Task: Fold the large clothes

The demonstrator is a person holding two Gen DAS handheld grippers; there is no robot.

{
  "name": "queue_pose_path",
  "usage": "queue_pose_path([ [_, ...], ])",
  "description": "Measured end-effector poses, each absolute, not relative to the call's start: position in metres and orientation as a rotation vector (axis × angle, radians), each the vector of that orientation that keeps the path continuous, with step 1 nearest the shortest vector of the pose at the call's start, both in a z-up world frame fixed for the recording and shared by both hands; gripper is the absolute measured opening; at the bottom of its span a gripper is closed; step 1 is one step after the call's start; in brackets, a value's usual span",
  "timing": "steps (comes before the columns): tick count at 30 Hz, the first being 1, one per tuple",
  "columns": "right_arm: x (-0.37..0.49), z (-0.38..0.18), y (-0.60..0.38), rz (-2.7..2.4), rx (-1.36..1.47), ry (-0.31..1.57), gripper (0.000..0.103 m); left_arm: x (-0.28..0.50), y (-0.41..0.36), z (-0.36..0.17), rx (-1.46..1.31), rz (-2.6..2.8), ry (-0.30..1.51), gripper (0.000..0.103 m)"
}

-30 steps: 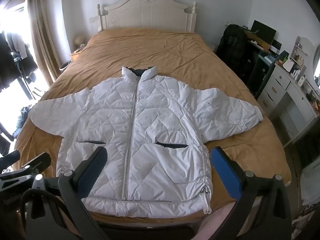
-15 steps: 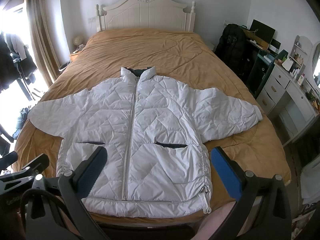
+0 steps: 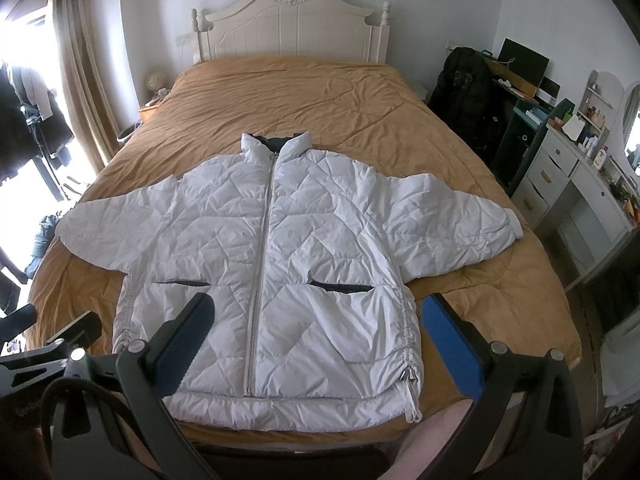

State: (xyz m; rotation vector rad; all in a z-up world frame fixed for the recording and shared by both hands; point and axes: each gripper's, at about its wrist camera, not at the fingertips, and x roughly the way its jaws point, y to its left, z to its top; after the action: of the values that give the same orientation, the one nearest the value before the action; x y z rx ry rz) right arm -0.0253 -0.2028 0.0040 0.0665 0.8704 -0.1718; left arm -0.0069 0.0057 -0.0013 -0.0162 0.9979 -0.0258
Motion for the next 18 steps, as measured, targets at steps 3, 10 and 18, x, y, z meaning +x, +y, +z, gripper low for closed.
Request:
queue_pose_path([
  [3,-0.028,0.01,-0.201,-0.171,0.064,0.87,0.103,-0.006,0.005,-0.001,-0.015,-0.022,0.997,0.102],
  [10,-0.033,0.014,-0.202,-0.181,0.068,0.863,0.103,-0.008,0.003,0.0,-0.013,-0.02,0.991,0.102],
  [18,-0.035,0.016,-0.203,-0.178,0.072,0.861,0.103,-0.012,0.001,-0.001,-0.025,-0.037,0.993,0.102],
])
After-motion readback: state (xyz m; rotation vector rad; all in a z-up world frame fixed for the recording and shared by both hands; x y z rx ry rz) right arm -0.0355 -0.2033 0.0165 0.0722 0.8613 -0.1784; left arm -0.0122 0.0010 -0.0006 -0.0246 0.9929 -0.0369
